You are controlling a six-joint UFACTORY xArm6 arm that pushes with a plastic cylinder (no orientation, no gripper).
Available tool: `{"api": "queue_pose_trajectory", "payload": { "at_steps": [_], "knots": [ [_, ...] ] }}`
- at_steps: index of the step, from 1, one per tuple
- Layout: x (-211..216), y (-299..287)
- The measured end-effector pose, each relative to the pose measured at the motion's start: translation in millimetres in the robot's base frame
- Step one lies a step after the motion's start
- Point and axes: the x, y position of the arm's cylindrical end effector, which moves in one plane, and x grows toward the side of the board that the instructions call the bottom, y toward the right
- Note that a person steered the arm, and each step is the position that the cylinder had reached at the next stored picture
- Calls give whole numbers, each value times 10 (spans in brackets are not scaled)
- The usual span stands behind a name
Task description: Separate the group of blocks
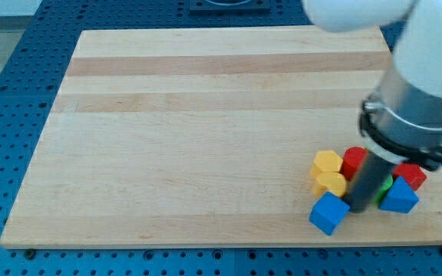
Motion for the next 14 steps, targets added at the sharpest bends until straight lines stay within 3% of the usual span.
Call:
{"api": "queue_pose_trajectory", "payload": {
  "at_steps": [3,4,6,7,8,9,14],
  "knots": [
    [-761,-999],
    [-1064,-716],
    [-1003,1170],
    [-856,1798],
    [-485,1837],
    [-399,1532],
    [-239,1097]
  ]
}}
